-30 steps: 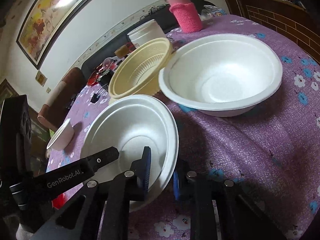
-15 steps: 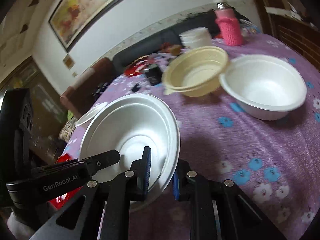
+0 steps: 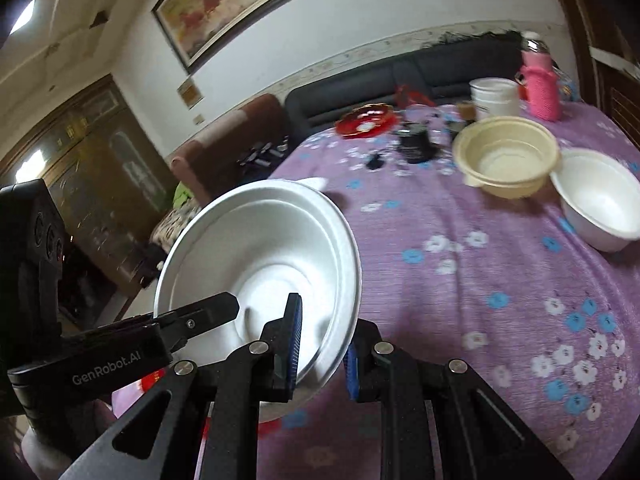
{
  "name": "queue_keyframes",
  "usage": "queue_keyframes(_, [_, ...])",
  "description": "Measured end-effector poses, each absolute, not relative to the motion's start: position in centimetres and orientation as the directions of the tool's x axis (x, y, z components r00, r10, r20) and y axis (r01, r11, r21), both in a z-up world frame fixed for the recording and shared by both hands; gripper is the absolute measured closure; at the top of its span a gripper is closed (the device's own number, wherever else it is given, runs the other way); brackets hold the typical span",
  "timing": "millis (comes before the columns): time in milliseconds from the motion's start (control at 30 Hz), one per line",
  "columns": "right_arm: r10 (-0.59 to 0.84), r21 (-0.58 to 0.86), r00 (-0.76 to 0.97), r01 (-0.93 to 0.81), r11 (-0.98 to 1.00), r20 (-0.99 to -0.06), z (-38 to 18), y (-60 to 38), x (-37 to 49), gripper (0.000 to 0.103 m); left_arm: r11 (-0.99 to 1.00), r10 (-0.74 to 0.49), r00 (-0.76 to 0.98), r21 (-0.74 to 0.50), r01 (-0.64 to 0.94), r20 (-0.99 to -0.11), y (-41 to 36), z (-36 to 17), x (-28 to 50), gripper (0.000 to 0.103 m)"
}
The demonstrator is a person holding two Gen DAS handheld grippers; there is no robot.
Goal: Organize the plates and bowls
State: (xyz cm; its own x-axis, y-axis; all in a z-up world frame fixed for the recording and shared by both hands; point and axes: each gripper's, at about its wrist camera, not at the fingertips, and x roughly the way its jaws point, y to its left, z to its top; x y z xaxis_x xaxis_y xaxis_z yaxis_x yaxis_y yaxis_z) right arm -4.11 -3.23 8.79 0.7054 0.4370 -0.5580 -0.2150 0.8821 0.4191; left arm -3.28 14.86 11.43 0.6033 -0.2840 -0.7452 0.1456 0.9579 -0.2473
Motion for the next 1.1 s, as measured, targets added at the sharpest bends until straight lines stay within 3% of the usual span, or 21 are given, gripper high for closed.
queue_keyframes(400, [0.496, 0.362, 0.61, -0.339, 0.868, -0.618, 9.5, 8.3, -3.1, 0.082, 0.964, -0.194, 0.621, -0.267, -0.025, -0.76, 25.7, 10.4, -4.3, 0.085])
queue_keyframes(800, [0.434, 0.308, 0.514, -0.314, 0.898, -0.74, 4.2, 11.3, -1.6, 0.081, 0.975, -0.139, 0.511, -0.208, -0.08, -0.848, 26.8, 4.7, -3.0, 0.081])
queue_keyframes(833, [0.433, 0.309, 0.51, -0.312, 0.899, -0.743, 3.9, 11.3, -1.5, 0.081, 0.975, -0.138, 0.51, -0.208, -0.083, -0.849, 26.8, 4.6, -3.1, 0.078])
queue_keyframes(900, [0.428, 0.307, 0.504, -0.308, 0.9, -0.75, 3.4, 11.5, -1.5, 0.081, 0.974, -0.132, 0.523, -0.209, -0.091, -0.842, 27.1, 4.8, -3.2, 0.055])
queue_keyframes(967, [0.415, 0.296, 0.502, -0.302, 0.906, -0.759, 3.1, 11.8, -1.6, 0.077, 0.977, -0.105, 0.552, -0.19, -0.099, -0.827, 27.4, 5.4, -3.4, 0.043])
queue_keyframes(1100, [0.396, 0.283, 0.518, -0.286, 0.915, -0.758, 2.8, 12.0, -1.7, 0.07, 0.979, -0.079, 0.593, -0.175, -0.107, -0.801, 27.7, 6.6, -4.1, 0.042])
